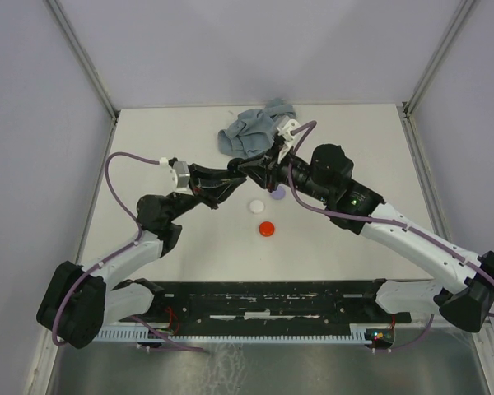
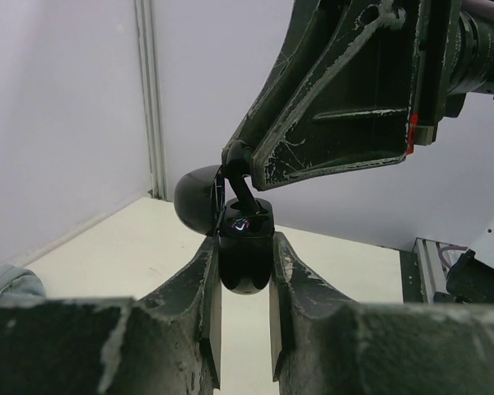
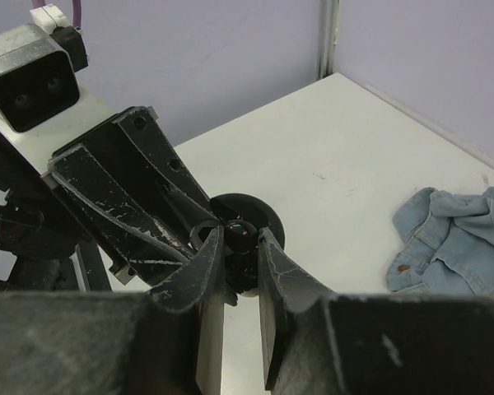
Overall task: Insert the wireless bluetooth earbuds into the charging case
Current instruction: Place the earbud in the charging case.
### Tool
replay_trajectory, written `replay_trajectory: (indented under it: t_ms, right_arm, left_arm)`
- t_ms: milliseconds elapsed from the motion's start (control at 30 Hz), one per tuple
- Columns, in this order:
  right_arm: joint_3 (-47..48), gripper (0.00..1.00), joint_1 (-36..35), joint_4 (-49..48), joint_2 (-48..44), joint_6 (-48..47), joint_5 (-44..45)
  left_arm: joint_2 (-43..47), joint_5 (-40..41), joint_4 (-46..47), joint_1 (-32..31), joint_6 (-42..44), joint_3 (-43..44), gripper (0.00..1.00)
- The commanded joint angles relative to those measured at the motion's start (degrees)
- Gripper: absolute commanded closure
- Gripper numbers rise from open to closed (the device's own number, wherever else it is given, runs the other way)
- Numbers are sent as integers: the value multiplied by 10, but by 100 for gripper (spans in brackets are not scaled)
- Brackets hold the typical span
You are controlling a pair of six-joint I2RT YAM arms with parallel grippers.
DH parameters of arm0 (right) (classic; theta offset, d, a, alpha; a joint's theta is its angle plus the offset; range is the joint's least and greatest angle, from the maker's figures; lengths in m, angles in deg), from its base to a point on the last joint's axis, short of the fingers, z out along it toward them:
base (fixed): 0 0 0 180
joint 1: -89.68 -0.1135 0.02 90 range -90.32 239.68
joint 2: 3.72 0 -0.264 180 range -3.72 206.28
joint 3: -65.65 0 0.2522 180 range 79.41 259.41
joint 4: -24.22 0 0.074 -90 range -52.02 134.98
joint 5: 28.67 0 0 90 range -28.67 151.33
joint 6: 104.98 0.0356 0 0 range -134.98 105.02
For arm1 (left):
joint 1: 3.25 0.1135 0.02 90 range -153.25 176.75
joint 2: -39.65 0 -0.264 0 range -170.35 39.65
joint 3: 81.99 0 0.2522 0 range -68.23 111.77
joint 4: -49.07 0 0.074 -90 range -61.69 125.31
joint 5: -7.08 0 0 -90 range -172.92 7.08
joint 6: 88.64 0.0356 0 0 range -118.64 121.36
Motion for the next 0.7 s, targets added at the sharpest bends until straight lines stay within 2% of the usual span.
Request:
replay_trajectory:
  t_ms: [0, 667]
  right_arm:
    - [0, 82, -8, -32, 0, -6, -11]
    - [-23, 79, -12, -33, -5, -17, -58]
  left_arm:
    - [-2, 11, 43, 2, -35, 27, 97]
    - [2, 54, 47, 2, -94, 23, 97]
